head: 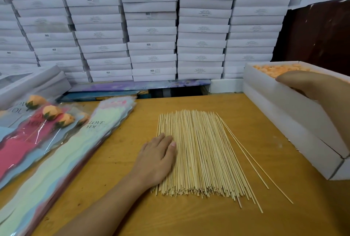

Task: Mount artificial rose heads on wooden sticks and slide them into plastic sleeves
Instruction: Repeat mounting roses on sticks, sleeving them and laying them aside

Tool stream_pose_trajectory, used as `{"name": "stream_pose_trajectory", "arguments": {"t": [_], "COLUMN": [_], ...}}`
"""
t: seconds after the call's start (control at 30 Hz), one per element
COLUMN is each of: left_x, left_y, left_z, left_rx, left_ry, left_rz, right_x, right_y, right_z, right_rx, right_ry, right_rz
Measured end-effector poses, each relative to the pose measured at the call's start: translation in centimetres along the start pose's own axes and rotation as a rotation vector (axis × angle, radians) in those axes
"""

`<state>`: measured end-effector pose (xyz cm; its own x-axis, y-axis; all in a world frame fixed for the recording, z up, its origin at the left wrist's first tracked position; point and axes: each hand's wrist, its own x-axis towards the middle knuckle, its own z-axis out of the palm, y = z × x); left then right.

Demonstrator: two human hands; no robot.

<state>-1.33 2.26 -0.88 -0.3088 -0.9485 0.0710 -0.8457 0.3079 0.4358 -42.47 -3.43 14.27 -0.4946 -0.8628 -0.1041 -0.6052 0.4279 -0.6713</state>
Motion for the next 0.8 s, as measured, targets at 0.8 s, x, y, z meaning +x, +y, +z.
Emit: {"name": "stream_pose_trajectory", "arguments": {"t": [0.8], "left_x": [0.09], "left_y": [-0.07], "left_z": [-0.10], "left_rx": [-0.003], "left_ry": [-0.004], "left_rz": [-0.009], "right_x": [-0.32], "right_y": [0.26], "right_z": [0.33], "right_rx": [0.188], "right_ry": [0.183], "right_rz": [0.056]}}
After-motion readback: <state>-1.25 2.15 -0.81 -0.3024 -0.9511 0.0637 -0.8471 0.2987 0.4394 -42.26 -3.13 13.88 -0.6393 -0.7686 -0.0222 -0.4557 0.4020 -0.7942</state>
